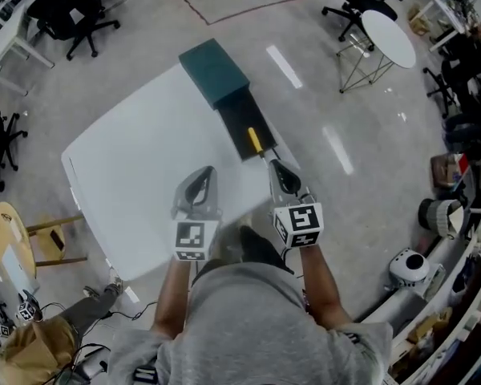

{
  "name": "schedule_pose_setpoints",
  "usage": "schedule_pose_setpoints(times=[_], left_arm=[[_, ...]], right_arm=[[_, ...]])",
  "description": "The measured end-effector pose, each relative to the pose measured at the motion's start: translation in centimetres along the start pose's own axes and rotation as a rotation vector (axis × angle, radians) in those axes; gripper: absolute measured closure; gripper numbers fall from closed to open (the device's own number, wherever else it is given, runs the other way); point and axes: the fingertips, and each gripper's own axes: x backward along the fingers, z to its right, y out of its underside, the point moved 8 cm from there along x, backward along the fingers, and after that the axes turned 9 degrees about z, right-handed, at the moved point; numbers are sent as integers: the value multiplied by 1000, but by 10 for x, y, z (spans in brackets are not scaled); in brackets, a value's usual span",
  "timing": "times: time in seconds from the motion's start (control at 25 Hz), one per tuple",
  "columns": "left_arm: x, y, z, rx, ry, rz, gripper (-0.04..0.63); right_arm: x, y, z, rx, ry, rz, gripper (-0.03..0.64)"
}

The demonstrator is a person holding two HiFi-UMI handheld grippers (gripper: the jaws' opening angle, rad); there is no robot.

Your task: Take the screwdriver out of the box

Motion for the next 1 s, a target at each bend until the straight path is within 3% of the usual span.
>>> schedule_pose_setpoints(times=[0.36, 1.0], left_arm=[[-39, 37, -9, 56, -79, -80, 584], [-74, 86, -30, 130, -162, -170, 583]], right_arm=[[-61, 32, 30, -21, -102, -156, 614], [-128, 90, 50, -25, -165, -399, 612]])
